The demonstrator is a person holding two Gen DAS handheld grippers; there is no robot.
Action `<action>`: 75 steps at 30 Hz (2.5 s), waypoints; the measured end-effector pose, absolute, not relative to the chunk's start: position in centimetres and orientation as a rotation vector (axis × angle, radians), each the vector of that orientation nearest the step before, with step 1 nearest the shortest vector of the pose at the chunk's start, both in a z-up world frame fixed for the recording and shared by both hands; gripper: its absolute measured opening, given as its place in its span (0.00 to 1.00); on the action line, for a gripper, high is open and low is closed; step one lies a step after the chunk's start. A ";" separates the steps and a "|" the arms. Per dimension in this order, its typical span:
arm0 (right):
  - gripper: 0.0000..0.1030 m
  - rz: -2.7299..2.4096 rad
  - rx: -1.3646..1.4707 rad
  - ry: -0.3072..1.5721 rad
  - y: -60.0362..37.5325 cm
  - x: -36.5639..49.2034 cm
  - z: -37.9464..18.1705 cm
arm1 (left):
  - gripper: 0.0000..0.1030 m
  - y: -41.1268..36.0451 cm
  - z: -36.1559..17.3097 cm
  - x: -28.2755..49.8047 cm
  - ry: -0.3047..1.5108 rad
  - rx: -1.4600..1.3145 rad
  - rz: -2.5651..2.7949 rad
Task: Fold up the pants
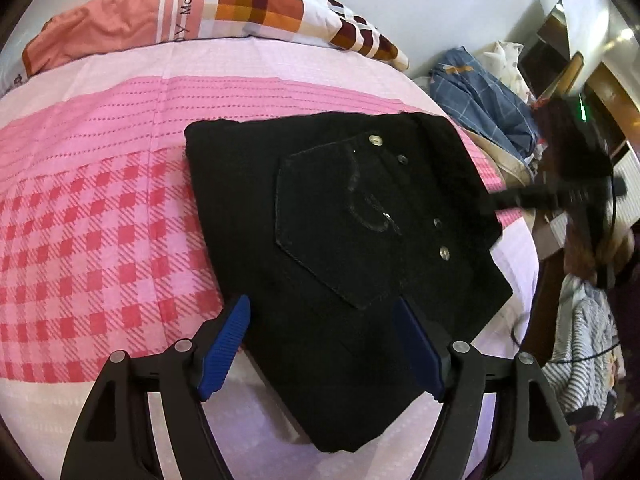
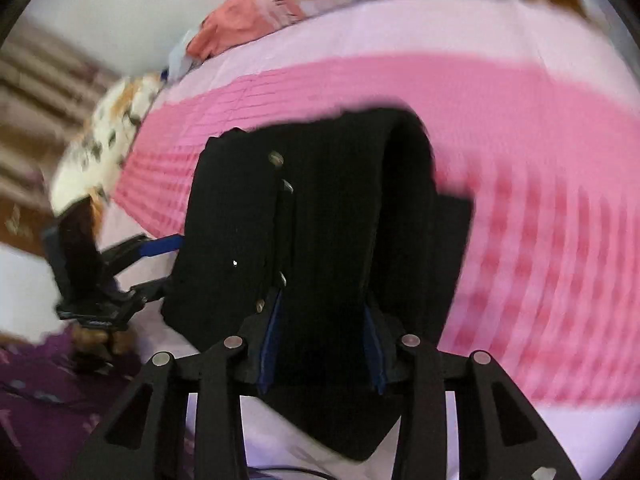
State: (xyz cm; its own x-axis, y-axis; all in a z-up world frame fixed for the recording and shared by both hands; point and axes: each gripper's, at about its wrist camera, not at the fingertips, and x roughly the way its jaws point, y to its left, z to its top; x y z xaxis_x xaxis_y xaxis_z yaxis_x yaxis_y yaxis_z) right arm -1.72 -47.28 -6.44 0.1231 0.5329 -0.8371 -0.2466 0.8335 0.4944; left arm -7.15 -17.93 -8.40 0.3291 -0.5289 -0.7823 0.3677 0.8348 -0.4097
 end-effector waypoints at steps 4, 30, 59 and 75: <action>0.35 0.500 0.424 1.200 -51.0 -3.5 -6.8 | 0.74 -17.1 -8.7 -6.4 1.112 -0.216 -0.590; 0.68 0.464 0.786 1.044 -50.4 -7.5 -10.2 | 0.74 -18.1 -7.8 -7.1 1.172 -0.226 -0.559; 0.24 0.355 1.106 1.037 -53.6 -13.0 -11.8 | 0.75 -18.6 -6.9 -7.0 1.146 -0.193 -0.574; 0.30 0.314 1.136 1.053 -54.3 -13.7 -12.9 | 0.75 -19.4 -7.0 -7.3 1.085 -0.128 -0.546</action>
